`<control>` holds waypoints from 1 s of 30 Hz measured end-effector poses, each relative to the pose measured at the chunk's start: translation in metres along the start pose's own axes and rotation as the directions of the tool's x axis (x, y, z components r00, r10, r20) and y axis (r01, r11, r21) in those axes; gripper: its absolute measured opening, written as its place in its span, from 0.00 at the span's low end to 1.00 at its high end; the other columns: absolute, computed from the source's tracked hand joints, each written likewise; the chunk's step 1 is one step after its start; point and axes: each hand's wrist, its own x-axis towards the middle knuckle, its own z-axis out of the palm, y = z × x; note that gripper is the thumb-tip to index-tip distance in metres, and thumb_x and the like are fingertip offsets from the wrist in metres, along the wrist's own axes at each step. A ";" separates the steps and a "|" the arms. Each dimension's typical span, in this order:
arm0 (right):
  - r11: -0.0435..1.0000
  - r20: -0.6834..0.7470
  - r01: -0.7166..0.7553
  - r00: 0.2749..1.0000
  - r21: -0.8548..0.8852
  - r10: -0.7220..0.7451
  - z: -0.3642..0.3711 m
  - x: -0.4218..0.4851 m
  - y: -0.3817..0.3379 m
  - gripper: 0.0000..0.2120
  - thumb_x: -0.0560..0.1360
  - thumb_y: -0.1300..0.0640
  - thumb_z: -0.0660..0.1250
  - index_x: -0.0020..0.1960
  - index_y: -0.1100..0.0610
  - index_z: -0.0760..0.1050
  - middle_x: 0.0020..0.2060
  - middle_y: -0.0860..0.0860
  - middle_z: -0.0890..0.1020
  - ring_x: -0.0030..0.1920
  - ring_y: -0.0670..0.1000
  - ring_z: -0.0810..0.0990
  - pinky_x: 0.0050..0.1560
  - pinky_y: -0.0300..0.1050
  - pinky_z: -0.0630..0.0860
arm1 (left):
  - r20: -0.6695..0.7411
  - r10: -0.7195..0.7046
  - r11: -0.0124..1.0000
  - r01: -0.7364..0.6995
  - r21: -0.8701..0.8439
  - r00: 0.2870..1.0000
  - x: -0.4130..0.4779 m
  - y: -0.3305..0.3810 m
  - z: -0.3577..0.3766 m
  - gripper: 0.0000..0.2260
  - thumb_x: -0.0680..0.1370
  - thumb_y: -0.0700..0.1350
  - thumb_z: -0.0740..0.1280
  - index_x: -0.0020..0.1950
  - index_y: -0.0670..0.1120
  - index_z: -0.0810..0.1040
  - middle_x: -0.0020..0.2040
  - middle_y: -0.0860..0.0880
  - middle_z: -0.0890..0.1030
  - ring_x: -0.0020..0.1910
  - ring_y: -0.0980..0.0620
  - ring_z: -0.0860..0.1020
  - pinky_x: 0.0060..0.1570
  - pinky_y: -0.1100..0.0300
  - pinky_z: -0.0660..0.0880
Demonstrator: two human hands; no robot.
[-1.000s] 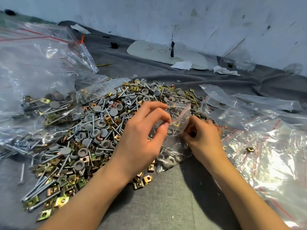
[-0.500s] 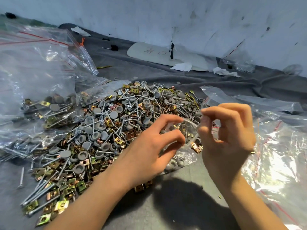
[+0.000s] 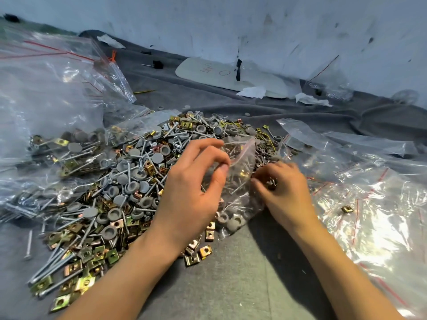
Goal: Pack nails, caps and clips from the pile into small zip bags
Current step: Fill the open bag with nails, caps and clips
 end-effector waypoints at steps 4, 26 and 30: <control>0.996 0.127 -0.077 0.988 -0.043 0.082 0.004 0.002 0.000 0.08 0.71 0.55 0.74 0.41 0.51 0.75 0.37 0.44 0.75 0.46 0.54 0.72 0.47 0.49 0.69 | 0.001 -0.006 1.000 0.006 0.000 1.000 0.000 0.001 -0.001 0.04 0.77 0.41 0.63 0.48 0.45 0.78 0.58 0.49 0.77 0.57 0.67 0.72 0.57 0.79 0.63; 0.899 -0.608 0.359 0.781 0.251 -0.142 -0.017 -0.009 -0.037 0.01 0.74 0.61 0.66 0.43 0.59 0.75 0.38 0.50 0.74 0.39 0.54 0.74 0.43 0.43 0.71 | 0.409 0.189 0.979 -0.202 -0.012 0.893 -0.004 0.000 0.002 0.08 0.76 0.44 0.64 0.54 0.47 0.77 0.69 0.51 0.69 0.59 0.53 0.76 0.60 0.57 0.76; 0.920 -0.516 0.321 0.840 0.225 -0.166 -0.011 -0.011 -0.040 0.10 0.75 0.57 0.65 0.44 0.65 0.77 0.43 0.54 0.75 0.46 0.55 0.75 0.49 0.45 0.71 | 0.352 0.209 0.978 -0.202 -0.057 0.912 -0.004 -0.002 0.001 0.06 0.77 0.38 0.67 0.53 0.45 0.78 0.67 0.49 0.71 0.61 0.53 0.75 0.61 0.59 0.73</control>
